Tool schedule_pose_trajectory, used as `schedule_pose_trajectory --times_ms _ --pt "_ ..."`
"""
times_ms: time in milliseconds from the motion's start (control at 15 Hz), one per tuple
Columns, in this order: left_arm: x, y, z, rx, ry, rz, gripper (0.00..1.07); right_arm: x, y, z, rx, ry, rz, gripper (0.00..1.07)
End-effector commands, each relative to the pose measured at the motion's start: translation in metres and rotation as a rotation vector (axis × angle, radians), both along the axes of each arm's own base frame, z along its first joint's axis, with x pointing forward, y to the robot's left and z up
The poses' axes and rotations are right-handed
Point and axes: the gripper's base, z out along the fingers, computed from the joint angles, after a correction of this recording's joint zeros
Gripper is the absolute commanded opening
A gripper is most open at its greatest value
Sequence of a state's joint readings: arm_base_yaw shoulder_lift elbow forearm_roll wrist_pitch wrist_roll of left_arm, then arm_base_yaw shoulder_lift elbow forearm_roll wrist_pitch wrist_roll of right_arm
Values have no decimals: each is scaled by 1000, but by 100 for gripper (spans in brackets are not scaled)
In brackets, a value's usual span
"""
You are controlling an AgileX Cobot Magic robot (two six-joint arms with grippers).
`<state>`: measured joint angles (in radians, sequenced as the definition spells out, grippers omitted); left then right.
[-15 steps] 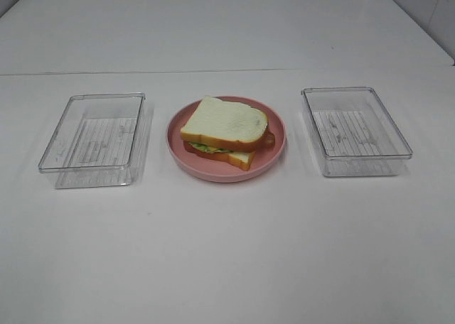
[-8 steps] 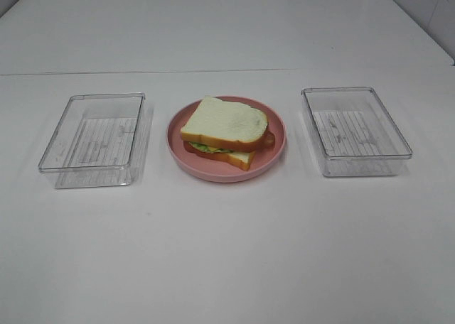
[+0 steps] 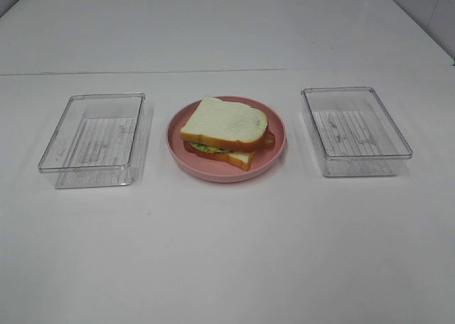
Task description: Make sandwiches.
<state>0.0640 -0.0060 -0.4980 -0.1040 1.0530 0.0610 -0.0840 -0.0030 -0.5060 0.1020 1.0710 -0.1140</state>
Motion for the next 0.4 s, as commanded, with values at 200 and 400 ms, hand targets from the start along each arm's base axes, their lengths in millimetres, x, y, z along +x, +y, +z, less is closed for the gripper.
schedule_pose_trajectory --times_ms 200,400 --pt "-3 0 0 -2 -28 -4 81 -2 0 0 -6 -24 -2 76" --pt "-3 0 0 -2 -28 -4 81 -2 0 0 -6 -24 -2 76"
